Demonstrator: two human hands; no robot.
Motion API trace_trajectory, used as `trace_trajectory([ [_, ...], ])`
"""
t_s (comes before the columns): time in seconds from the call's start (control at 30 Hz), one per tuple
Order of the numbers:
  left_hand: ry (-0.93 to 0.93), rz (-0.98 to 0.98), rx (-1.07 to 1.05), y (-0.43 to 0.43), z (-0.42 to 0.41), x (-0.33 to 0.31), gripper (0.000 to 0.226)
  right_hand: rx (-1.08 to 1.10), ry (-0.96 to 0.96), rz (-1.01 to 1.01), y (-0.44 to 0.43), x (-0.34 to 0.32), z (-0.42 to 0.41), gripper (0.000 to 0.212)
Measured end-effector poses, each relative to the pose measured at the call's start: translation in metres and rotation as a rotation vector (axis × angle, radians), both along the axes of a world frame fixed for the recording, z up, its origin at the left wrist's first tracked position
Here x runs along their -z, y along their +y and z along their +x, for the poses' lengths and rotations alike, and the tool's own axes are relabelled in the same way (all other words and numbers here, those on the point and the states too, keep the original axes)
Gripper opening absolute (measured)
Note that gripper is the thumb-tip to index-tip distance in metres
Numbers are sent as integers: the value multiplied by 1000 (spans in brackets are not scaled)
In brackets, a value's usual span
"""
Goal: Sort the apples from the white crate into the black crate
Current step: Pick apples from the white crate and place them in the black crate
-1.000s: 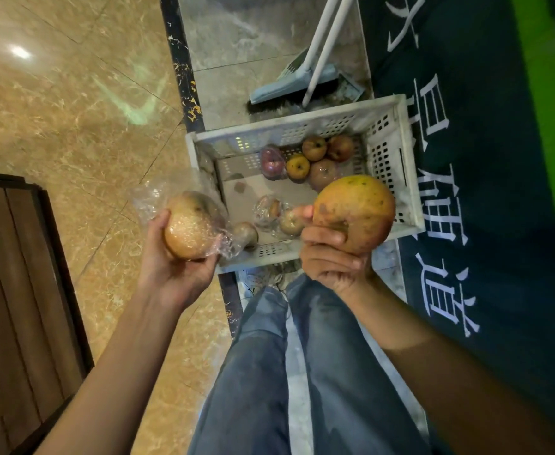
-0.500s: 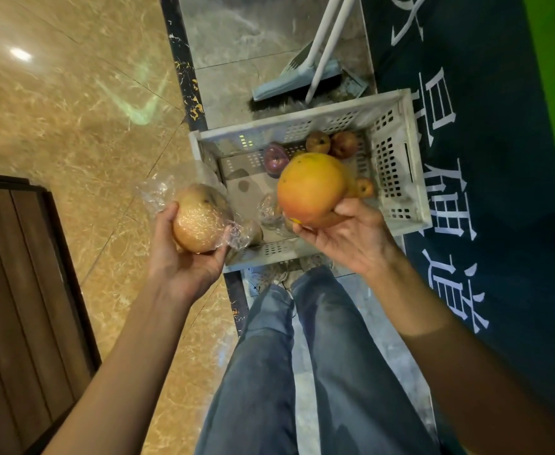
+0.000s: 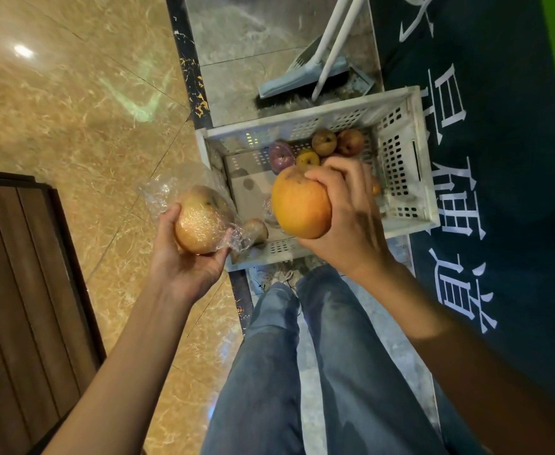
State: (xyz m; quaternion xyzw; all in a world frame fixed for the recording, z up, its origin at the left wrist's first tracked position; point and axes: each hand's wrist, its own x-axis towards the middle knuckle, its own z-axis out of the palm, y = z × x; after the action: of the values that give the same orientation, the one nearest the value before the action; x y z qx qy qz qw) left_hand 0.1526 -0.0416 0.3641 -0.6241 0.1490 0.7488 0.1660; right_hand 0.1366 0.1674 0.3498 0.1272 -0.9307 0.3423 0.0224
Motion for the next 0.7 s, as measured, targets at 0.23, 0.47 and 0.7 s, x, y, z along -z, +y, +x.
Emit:
trace_trajectory([
  [0.23, 7, -28, 0, -4, -1, 0, 57, -57, 197, -5, 11, 14, 8, 65],
  [0.47, -2, -19, 37, -4, -4, 9, 54, -55, 78, 19, 20, 32, 10, 76],
  [0.7, -34, -35, 118, 7, -12, 65, 58, 147, -296, -38, 23, 82, -2, 80],
])
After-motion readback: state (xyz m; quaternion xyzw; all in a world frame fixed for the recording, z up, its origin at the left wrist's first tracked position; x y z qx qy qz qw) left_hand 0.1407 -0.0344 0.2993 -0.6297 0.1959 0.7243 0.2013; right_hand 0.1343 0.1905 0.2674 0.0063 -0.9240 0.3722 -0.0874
